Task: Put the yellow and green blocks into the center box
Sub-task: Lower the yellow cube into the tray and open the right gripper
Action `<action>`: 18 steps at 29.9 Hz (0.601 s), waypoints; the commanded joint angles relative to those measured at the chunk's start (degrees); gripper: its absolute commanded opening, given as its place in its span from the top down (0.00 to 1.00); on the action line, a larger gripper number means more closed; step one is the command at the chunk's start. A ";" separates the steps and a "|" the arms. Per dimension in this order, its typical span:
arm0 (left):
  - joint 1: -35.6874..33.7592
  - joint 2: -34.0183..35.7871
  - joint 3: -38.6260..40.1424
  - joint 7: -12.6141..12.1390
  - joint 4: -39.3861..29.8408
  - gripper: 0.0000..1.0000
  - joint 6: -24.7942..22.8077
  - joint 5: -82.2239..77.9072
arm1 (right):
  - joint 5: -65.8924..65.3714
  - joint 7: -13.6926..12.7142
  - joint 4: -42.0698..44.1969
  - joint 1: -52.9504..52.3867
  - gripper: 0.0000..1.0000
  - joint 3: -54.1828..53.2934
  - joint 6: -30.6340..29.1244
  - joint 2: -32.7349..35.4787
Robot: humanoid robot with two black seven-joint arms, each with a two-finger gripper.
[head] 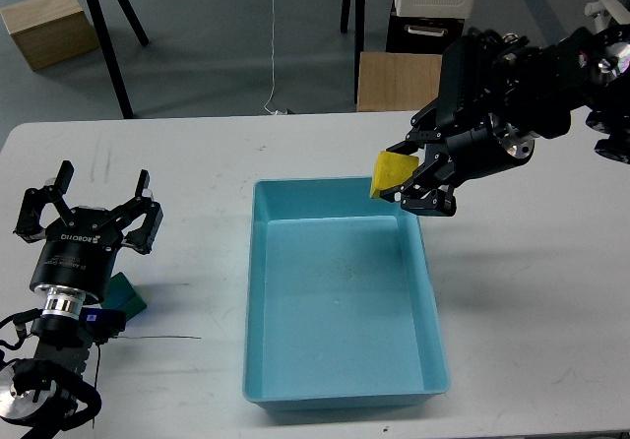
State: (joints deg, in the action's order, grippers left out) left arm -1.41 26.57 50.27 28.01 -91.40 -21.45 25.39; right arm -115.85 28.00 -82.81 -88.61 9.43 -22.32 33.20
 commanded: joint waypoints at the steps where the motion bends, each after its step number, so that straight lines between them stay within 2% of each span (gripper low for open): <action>1: 0.00 0.07 0.88 -0.01 -0.09 0.00 0.09 0.01 | 0.37 0.00 2.29 1.76 1.00 2.52 -0.01 -4.80; 14: -0.08 0.33 1.93 -0.01 -0.09 0.00 0.09 0.01 | 0.45 0.00 10.55 7.74 0.99 3.05 -0.44 -18.77; 18: -0.08 0.33 1.93 -0.01 -0.09 0.00 0.09 0.01 | 0.45 0.00 12.31 8.19 0.95 5.68 -0.53 -21.50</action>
State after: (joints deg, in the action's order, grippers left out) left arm -1.50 26.89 52.21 27.99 -91.52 -21.36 25.39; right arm -115.40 27.99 -71.66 -80.68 13.39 -22.80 13.52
